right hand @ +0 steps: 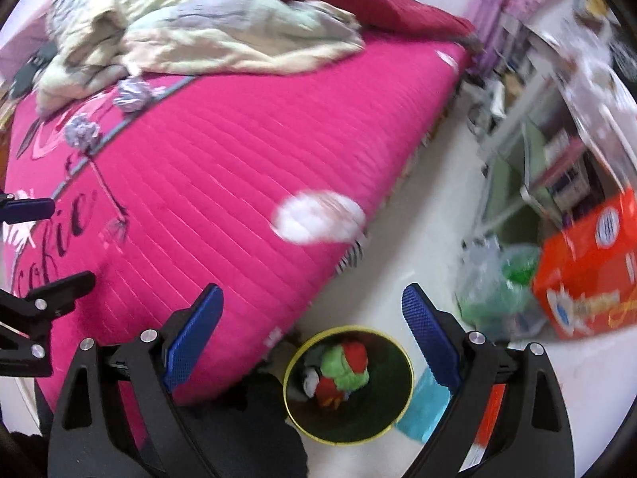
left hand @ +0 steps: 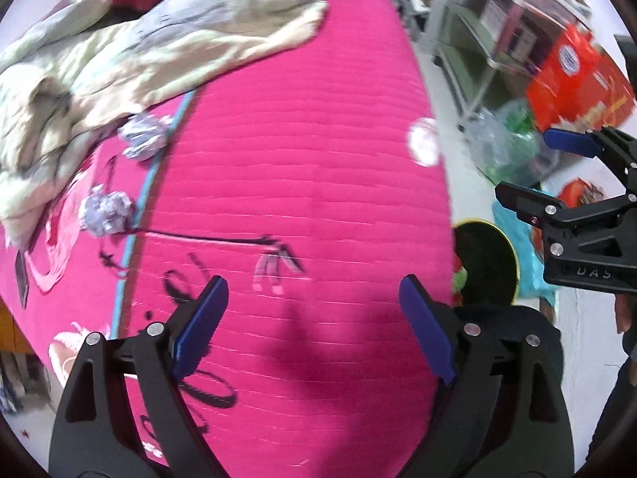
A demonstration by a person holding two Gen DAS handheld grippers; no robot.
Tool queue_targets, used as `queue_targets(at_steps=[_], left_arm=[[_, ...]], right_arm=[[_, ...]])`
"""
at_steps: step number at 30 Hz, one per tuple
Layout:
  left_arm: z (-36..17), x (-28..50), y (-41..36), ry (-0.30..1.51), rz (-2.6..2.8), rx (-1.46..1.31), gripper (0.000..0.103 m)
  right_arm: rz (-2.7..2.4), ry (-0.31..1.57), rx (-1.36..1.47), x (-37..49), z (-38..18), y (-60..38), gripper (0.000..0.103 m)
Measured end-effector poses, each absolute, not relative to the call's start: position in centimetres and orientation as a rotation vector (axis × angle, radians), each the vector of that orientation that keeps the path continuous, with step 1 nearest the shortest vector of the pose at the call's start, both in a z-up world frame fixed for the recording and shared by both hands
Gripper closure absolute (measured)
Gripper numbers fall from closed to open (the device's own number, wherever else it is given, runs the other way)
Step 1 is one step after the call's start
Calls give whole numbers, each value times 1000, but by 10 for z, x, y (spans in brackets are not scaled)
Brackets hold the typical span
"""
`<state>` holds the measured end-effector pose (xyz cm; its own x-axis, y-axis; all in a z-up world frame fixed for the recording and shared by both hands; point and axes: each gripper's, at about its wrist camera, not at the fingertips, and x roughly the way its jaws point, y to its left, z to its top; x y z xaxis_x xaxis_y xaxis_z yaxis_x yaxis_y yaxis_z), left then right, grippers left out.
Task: Collect trash
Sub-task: 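Move both tools back over the bed toward the crumpled paper balls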
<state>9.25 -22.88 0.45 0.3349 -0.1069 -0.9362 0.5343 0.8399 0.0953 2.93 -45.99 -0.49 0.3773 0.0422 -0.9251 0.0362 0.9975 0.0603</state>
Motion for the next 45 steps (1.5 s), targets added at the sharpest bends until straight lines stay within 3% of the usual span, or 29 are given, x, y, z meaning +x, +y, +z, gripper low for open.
queue_targets(at_steps=[27, 45], left_arm=[[-5, 176, -101, 1202, -149, 203, 17], [-35, 258, -62, 1234, -32, 149, 6]], right_arm=[[326, 1118, -123, 172, 11, -309, 16], [425, 1139, -169, 260, -20, -265, 15]])
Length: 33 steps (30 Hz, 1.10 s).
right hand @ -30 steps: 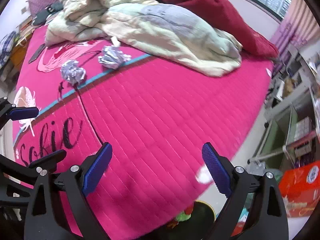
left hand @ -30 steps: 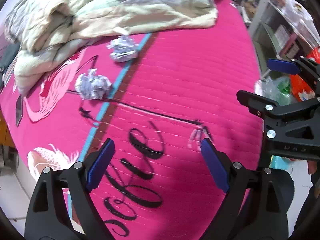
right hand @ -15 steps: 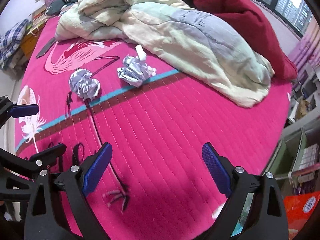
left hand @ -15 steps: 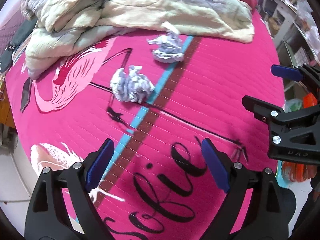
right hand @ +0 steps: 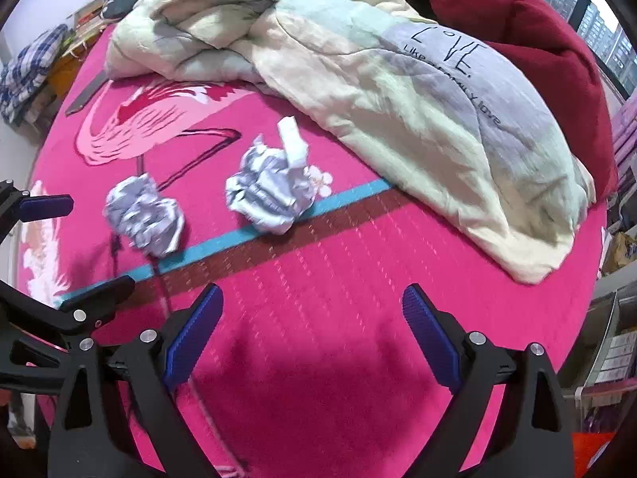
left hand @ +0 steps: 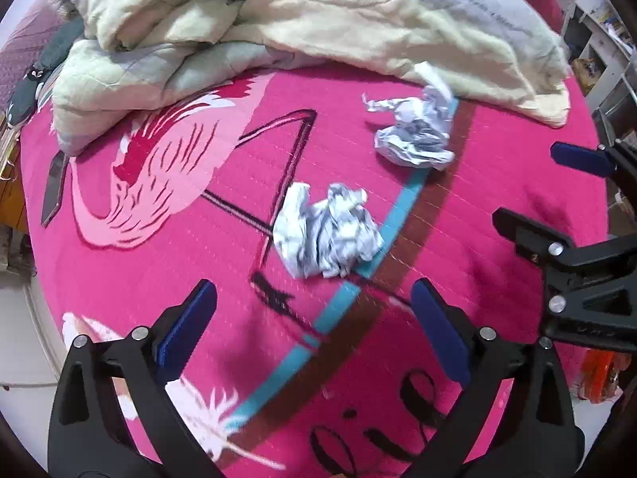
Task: Collect trash
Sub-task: 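Move both tools back over the bed toward the crumpled paper balls, then grasp a crumpled paper ball with the left tool while the right tool grasps another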
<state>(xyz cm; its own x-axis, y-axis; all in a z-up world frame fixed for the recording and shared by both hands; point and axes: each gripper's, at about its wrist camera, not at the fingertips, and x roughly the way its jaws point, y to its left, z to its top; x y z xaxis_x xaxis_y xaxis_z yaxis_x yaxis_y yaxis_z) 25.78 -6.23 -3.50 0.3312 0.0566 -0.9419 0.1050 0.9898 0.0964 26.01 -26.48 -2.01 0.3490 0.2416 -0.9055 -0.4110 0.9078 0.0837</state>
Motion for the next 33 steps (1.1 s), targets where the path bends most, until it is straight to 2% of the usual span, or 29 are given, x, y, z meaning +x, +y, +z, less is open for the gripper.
queue_targets(at_steps=[16, 18, 19, 20, 22, 29, 33], left_arm=[[-78, 298, -64, 1269, -36, 200, 6], [-81, 301, -59, 1271, -57, 146, 14], [-80, 301, -56, 1277, -77, 108, 30], [-78, 300, -54, 1275, -81, 86, 40], [-73, 299, -52, 1267, -76, 86, 53], [-74, 303, -45, 1276, -87, 62, 53], [-74, 301, -43, 1266, -76, 47, 53]], right_arm=[[529, 1149, -162, 302, -33, -243, 14], [532, 1155, -165, 305, -34, -240, 14], [547, 1155, -164, 308, -35, -238, 14], [557, 1159, -160, 311, -37, -236, 14], [562, 1170, -149, 317, -41, -232, 14], [605, 1213, -81, 339, -60, -215, 15], [550, 1223, -100, 348, -80, -205, 33]])
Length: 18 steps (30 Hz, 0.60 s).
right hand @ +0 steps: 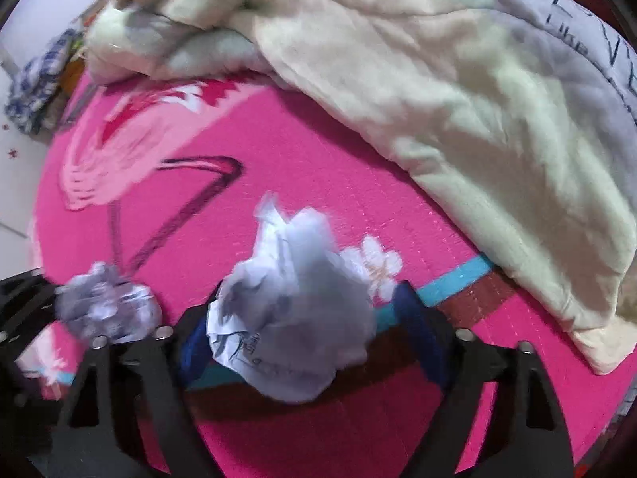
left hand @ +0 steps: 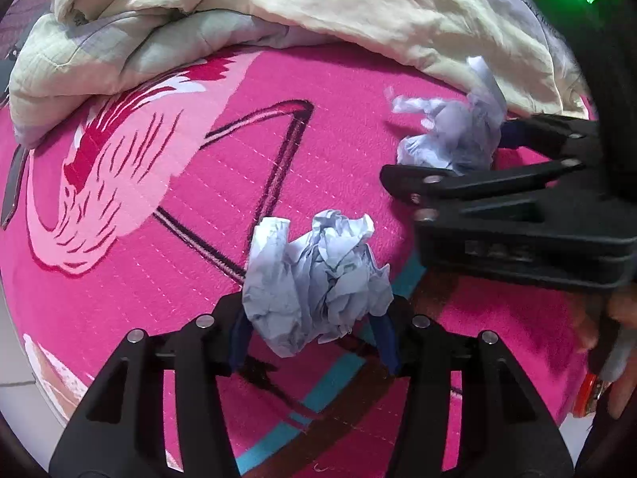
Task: Collect trash
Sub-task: 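Grasp a crumpled paper ball with the left tool while the right tool grasps another, then carry both paper balls over the bin and open both tools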
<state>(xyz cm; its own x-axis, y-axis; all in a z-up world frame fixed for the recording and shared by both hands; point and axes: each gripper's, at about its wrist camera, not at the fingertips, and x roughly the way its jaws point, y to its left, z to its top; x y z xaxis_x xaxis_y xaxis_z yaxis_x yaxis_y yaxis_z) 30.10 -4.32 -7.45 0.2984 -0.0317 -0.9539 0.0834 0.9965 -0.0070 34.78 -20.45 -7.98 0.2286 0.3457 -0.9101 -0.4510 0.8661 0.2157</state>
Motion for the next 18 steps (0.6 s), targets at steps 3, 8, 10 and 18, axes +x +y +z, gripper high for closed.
queue_targets(at_steps=[3, 8, 10, 18], left_arm=[[-67, 290, -43, 1259, -105, 40, 57], [-55, 262, -53, 1222, -162, 78, 57], [-52, 248, -60, 1220, -192, 97, 57], [-43, 185, -118, 1212, -319, 242, 56]], right_arm=[[534, 1202, -94, 339, -72, -209, 49], [492, 1194, -37, 305, -58, -240, 49], [486, 1193, -24, 288, -54, -251, 49], [404, 1234, 53, 205, -53, -307, 48]])
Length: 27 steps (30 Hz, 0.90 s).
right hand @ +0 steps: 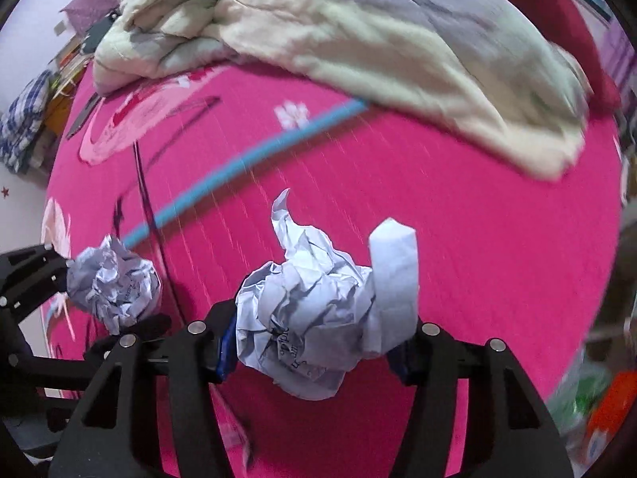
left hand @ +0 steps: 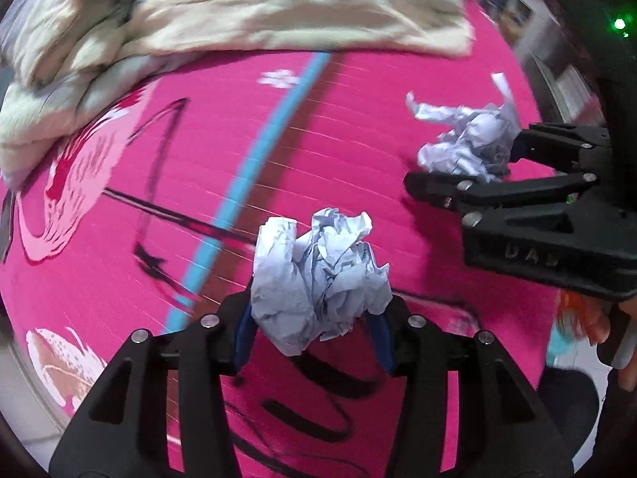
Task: Collect trash
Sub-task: 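Carry both paper balls over the bin and open both tools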
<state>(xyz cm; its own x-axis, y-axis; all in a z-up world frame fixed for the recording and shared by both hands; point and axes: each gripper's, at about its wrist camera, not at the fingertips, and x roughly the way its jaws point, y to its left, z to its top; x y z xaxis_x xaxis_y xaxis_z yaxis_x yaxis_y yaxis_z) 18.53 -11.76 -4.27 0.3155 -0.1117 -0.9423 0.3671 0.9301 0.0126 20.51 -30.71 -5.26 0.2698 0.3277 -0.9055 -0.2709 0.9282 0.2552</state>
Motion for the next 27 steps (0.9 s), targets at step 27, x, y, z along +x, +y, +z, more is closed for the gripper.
queue_targets(at_steps=[27], left_arm=[[-28, 60, -308, 1126, -633, 645, 55]], right_arm=[[34, 1161, 271, -6, -29, -488, 47]])
